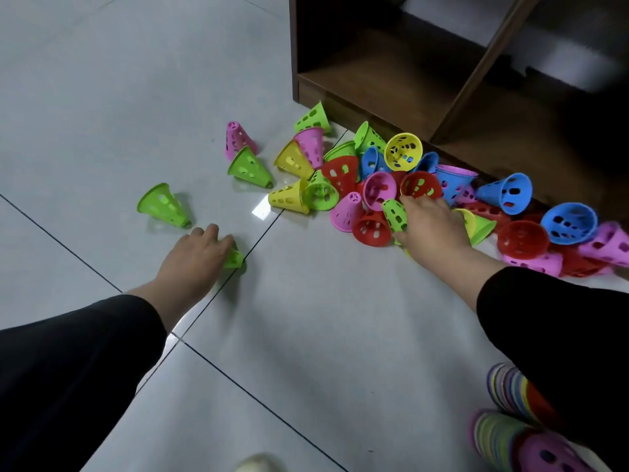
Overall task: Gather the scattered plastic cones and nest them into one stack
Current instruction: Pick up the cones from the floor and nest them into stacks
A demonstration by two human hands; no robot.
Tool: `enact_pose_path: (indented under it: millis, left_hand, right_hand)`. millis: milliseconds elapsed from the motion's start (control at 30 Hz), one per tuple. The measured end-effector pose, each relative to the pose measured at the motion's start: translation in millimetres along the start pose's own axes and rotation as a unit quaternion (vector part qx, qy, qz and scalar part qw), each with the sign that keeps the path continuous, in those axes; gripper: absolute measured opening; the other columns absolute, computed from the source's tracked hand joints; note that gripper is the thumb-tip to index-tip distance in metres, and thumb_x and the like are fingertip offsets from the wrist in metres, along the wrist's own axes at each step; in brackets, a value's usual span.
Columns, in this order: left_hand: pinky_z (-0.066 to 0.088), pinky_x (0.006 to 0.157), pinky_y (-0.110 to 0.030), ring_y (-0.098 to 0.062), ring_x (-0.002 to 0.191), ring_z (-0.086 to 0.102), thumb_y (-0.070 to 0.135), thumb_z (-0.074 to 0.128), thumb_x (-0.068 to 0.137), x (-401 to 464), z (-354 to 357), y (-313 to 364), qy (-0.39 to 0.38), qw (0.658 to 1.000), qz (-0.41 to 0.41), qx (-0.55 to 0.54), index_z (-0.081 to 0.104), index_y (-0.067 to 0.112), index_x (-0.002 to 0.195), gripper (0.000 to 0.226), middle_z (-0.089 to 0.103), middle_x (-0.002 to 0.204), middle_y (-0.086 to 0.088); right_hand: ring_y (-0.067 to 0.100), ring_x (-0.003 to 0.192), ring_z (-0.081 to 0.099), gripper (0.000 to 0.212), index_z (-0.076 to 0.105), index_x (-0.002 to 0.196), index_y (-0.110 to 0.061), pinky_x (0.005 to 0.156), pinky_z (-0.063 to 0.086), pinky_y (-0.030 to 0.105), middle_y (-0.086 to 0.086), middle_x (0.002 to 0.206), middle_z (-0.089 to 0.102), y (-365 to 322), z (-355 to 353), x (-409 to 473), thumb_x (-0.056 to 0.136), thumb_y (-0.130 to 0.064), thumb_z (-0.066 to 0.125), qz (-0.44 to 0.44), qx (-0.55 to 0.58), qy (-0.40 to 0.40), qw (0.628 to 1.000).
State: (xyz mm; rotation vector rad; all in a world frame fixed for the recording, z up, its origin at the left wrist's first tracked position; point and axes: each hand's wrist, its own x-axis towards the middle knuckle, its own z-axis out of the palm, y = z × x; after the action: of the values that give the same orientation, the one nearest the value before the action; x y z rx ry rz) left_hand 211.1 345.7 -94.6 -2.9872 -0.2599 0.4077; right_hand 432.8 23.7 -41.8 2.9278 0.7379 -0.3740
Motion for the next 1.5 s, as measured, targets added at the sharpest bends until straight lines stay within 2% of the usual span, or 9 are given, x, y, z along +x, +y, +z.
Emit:
enact_pose_path:
  millis: [100,267,433,700,800,900,1033,1267,1500]
  left_hand:
    - [0.051,0.063,-0.043,-0.036,0.075,0.055,0.023,0.082,0.068,3.9,-0.6,3.1,0.006,0.999,-0.010,-0.041,0.061,0.010,0.110,0.049,0.054,0.095,-0.013]
    - [0.048,0.080,-0.041,-0.035,0.098,0.057,0.045,0.071,0.084,4.3,-18.5,44.0,0.038,0.958,-0.063,-0.277,0.051,0.016,0.128,0.056,0.059,0.113,-0.009]
    - [0.040,0.076,-0.038,-0.032,0.090,0.056,0.062,0.058,0.087,-1.5,-43.5,91.6,0.078,0.946,-0.087,-0.303,0.051,0.019,0.122,0.056,0.061,0.092,-0.004]
    - [0.038,0.069,-0.014,-0.009,0.087,0.054,0.047,0.072,0.084,-9.7,-105.7,173.2,0.089,0.849,0.014,-0.521,0.051,0.032,0.104,0.033,0.060,0.098,0.008]
    - [0.048,0.080,-0.024,-0.009,0.092,0.059,0.044,0.077,0.081,-34.6,-134.5,221.3,0.055,0.829,0.089,-0.549,0.051,0.032,0.105,0.038,0.063,0.098,0.011]
    - [0.043,0.083,-0.015,-0.003,0.093,0.053,0.040,0.081,0.077,-66.9,-158.9,272.4,0.048,0.812,0.161,-0.558,0.052,0.032,0.109,0.044,0.061,0.098,0.019]
    - [0.041,0.083,-0.027,-0.007,0.090,0.051,0.039,0.082,0.076,-98.9,-176.8,333.1,0.039,0.794,0.228,-0.562,0.059,0.018,0.113,0.048,0.063,0.103,0.004]
    - [0.041,0.092,-0.019,-0.010,0.105,0.052,0.039,0.082,0.076,-117.8,-175.1,384.8,0.014,0.798,0.338,-0.498,0.059,0.017,0.125,0.058,0.057,0.110,0.004]
    - [0.045,0.099,-0.040,-0.025,0.116,0.053,0.058,0.073,0.075,-113.5,-141.7,403.6,-0.030,0.857,0.370,-0.357,0.050,0.024,0.136,0.074,0.053,0.132,-0.001]
  right_hand:
    - [0.034,0.118,0.050,0.062,0.040,0.137,-0.023,0.093,0.044,0.051,0.008,0.124,0.058,-1.8,8.0,3.6,0.085,-0.039,0.070,-0.021,-0.056,0.021,0.998]
    - [0.033,0.118,0.050,0.056,0.046,0.126,-0.020,0.089,0.044,0.048,0.006,0.124,0.056,-4.3,18.3,2.9,0.082,-0.043,0.072,-0.010,-0.053,0.029,0.998]
    - [0.034,0.114,0.053,0.051,0.047,0.121,-0.017,0.089,0.048,0.048,0.009,0.123,0.055,-3.9,2.8,-6.3,0.082,-0.035,0.074,-0.014,0.027,0.046,0.998]
    - [0.013,0.092,0.059,0.052,0.045,0.120,-0.029,0.074,0.050,0.031,-0.006,0.103,0.059,44.6,-75.3,-96.3,0.080,-0.035,0.077,0.023,0.305,0.094,0.948]
    - [0.004,0.085,0.060,0.051,0.048,0.117,-0.031,0.074,0.050,0.022,-0.009,0.097,0.061,86.4,-104.1,-160.8,0.078,-0.028,0.079,0.007,0.346,0.143,0.927]
    - [-0.001,0.086,0.060,0.049,0.047,0.112,-0.033,0.073,0.049,0.016,-0.013,0.094,0.061,127.6,-112.4,-233.4,0.078,-0.022,0.081,0.020,0.342,0.134,0.930]
    - [0.004,0.089,0.059,0.051,0.047,0.114,-0.039,0.071,0.050,0.027,-0.018,0.100,0.061,167.9,-99.7,-321.9,0.077,-0.031,0.081,0.096,0.308,0.083,0.943]
    - [-0.023,0.089,0.047,0.053,0.043,0.114,-0.041,0.067,0.035,0.001,-0.035,0.096,0.051,171.1,-52.5,-399.0,0.079,-0.026,0.080,0.123,0.304,0.032,0.944]
    - [0.006,0.116,0.047,0.070,0.046,0.134,-0.033,0.094,0.042,0.029,-0.017,0.129,0.052,173.8,-8.9,-393.6,0.074,-0.064,0.067,0.111,0.266,-0.034,0.957]
